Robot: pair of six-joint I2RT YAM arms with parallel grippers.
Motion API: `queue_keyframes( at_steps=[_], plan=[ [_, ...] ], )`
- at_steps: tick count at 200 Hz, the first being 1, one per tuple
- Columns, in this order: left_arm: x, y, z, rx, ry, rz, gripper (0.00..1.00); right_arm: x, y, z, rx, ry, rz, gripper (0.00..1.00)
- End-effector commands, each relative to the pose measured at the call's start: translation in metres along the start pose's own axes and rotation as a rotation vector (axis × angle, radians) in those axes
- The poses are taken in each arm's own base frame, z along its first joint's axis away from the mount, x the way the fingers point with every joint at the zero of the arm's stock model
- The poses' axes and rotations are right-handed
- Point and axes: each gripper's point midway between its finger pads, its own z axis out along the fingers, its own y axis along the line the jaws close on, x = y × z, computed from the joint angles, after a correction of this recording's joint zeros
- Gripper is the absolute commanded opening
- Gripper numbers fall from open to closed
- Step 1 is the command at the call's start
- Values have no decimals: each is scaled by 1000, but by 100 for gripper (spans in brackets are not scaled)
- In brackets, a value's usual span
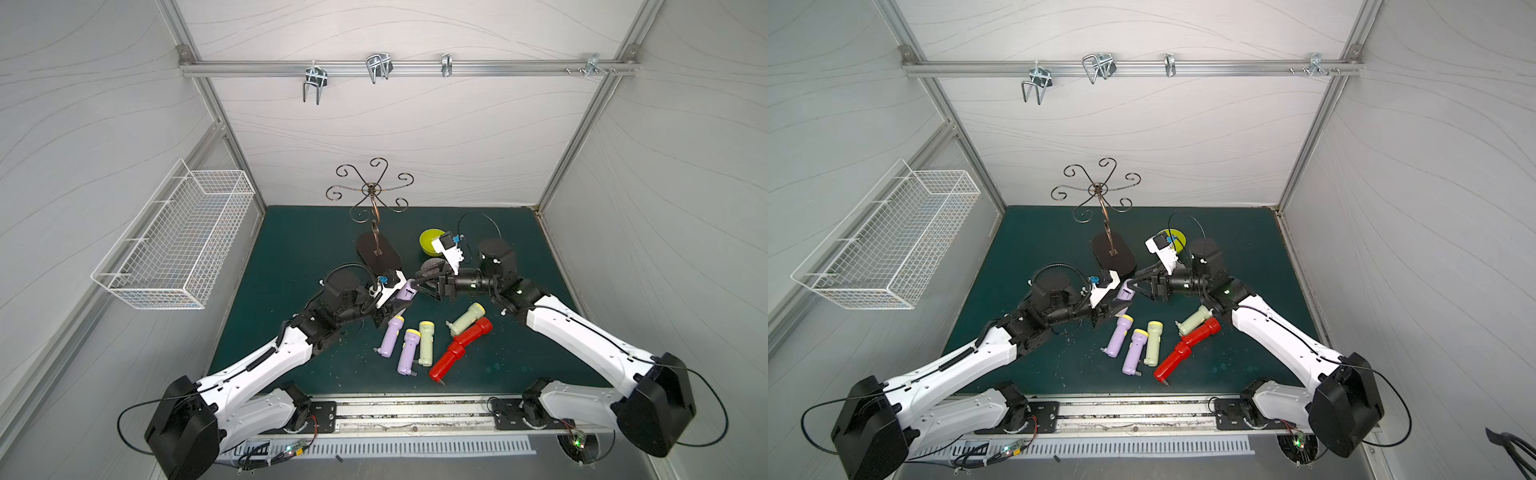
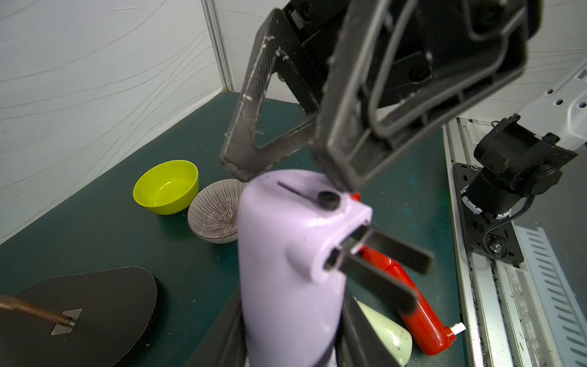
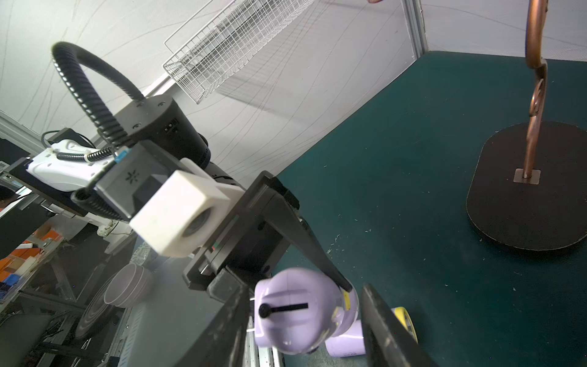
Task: Close the plug at the bottom of the flashlight
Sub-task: Close the plug of the flashlight.
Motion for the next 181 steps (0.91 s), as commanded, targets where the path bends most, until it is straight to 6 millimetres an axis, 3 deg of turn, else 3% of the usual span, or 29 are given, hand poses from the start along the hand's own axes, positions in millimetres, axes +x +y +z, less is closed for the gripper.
queue_keyframes(
  at_steps=[1,37,133,181],
  plan=[
    [-23,1,-4,-8,-67,47,0,2,5,3,-23,10,-16,57],
    [-27,1,-5,-9,-77,48,0,8,3,7,-20,24,-15,53],
    [-42,-7,-16,12,-130,55,0,13,-2,11,-18,36,-2,23],
    [-46,-11,-19,21,-146,62,0,10,-7,8,-13,26,8,18]
  ],
)
